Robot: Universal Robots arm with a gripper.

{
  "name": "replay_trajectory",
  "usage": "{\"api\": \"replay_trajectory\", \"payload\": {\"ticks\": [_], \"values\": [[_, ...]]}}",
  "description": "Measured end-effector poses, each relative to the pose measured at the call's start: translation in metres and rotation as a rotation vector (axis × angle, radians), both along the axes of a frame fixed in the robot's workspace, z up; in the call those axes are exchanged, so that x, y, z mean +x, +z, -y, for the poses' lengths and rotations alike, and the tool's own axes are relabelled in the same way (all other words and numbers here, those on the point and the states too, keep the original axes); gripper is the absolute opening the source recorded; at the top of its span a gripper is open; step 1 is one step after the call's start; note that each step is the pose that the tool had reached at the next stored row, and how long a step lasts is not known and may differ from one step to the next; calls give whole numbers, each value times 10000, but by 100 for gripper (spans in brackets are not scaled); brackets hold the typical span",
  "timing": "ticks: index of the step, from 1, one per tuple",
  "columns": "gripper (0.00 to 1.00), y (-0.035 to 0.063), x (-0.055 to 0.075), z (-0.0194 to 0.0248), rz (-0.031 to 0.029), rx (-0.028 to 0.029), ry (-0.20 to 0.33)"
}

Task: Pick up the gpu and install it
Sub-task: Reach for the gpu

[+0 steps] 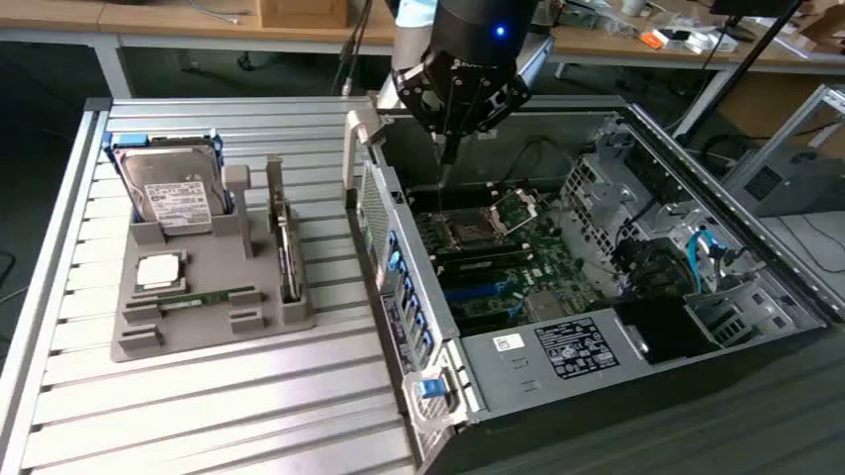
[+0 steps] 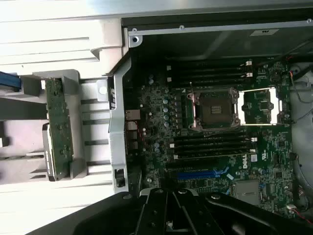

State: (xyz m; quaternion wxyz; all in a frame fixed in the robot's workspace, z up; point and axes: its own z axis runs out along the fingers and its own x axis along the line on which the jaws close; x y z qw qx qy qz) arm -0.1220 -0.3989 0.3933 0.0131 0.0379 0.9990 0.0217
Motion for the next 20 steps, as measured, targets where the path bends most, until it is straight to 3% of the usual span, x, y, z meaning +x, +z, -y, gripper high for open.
{"api": "replay_trajectory", "payload": {"ticks": [16, 20], "values": [[11, 0, -81, 0, 0, 0, 0], [11, 0, -151, 0, 0, 1, 0]]}}
